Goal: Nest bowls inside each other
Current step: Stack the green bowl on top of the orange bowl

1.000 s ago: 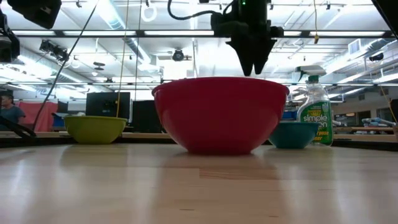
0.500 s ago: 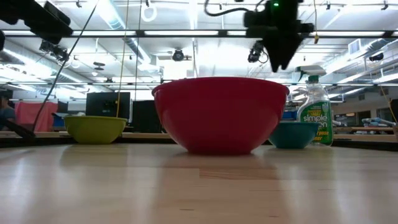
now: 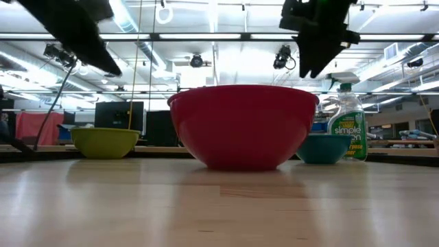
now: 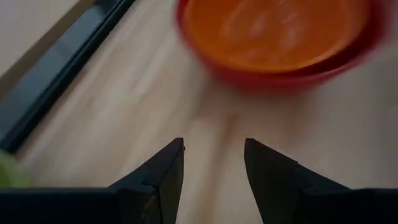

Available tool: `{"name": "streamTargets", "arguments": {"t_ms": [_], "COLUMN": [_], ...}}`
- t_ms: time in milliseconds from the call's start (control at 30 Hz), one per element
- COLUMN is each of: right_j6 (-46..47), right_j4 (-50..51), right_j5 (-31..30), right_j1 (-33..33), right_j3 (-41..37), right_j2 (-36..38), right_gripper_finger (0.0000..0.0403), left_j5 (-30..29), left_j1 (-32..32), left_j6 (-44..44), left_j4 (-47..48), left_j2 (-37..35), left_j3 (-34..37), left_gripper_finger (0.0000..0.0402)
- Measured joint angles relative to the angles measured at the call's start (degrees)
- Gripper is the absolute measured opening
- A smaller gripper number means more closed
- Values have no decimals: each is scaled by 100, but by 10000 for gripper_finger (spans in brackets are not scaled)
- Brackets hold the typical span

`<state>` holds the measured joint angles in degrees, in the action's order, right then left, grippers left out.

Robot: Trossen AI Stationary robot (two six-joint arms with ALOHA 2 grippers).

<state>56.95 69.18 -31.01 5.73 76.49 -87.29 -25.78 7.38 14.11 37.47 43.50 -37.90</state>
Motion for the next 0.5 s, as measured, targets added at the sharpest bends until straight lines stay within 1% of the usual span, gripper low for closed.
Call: {"name": "streamTargets", "arguments": {"t_ms": [133,267,400,500], "right_j6": [-334,-692,-940,-1102], "right_j4": [-375,-731,-990,-1220], "right_j5": [-128,-170,-223,-227], "right_j1": [79,106,99,86], "right_j3": [0,0,0,0], "right_j2": [-42,-63,-70,-70], "right_gripper_finger": [167,167,167,167], "left_j5": [264,239,-137,-402], "left_j1": [-1298,-2366,-3097,-3428], "left_j6": [-636,-1129,-1574,-1821], "left_j4": [119,138,72,-18], "left_j2": [614,1113,1489,1745], "left_j3": [-150,-148,-148,-150], "left_gripper_finger": [172,172,172,172]}}
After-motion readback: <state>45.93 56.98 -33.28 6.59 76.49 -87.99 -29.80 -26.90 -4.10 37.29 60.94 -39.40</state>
